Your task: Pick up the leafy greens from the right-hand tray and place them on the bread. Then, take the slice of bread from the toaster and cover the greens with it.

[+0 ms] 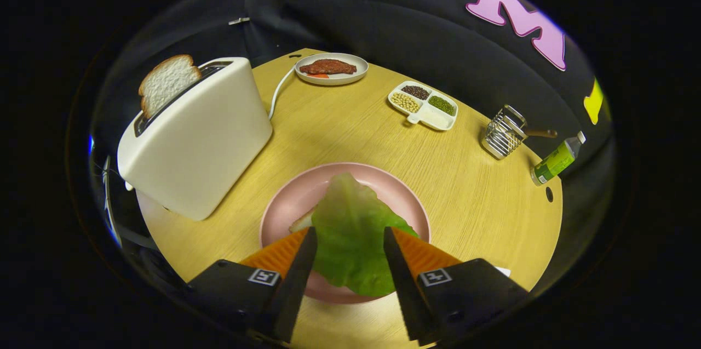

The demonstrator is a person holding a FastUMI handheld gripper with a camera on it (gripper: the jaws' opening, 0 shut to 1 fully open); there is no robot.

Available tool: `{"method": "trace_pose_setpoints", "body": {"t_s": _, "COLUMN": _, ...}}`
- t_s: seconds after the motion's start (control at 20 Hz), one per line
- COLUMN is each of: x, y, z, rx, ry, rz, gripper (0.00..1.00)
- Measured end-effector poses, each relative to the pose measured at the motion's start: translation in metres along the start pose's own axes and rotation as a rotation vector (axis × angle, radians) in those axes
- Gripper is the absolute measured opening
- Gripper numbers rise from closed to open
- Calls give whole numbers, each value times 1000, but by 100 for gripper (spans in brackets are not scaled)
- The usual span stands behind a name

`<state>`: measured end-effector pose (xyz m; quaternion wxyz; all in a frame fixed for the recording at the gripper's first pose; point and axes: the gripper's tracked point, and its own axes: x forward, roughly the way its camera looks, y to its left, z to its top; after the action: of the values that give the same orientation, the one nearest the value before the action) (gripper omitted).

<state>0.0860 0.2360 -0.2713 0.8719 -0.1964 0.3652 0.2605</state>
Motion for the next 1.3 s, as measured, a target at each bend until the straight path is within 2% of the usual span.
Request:
{"method": "trace_pose_setpoints", "body": {"t_s": 0.1, "x": -5, "y": 2, "z": 7, "rx": -4, "ry": -22, "rz": -6, "gripper": 90}}
{"method": "trace_pose_setpoints", "body": {"t_s": 0.15, "x": -9, "y": 6, "z": 12, "rx": 2, "ry": -33, "rz": 1, "gripper": 89}}
{"method": "trace_pose_setpoints", "body": {"t_s": 0.3, "x": -30, "y": 22, "z": 38, "rx": 22, "ry": -94, "rz": 34, "gripper": 99}}
{"method": "trace_pose_setpoints", "body": {"t_s": 0.75, "x": -88, "y": 96, "z": 149, "rx": 30, "ry": -301, "rz": 165, "gripper": 98}}
{"method": "trace_pose_setpoints", "body": {"t_s": 1.05, "x": -96, "y": 142, "z": 192, "rx": 11, "ry": -337, "rz": 236, "gripper": 98}}
{"method": "trace_pose_setpoints", "body": {"t_s": 1.3, "x": -88, "y": 189, "z": 207, "rx": 8, "ry": -323, "rz": 280, "gripper": 97}}
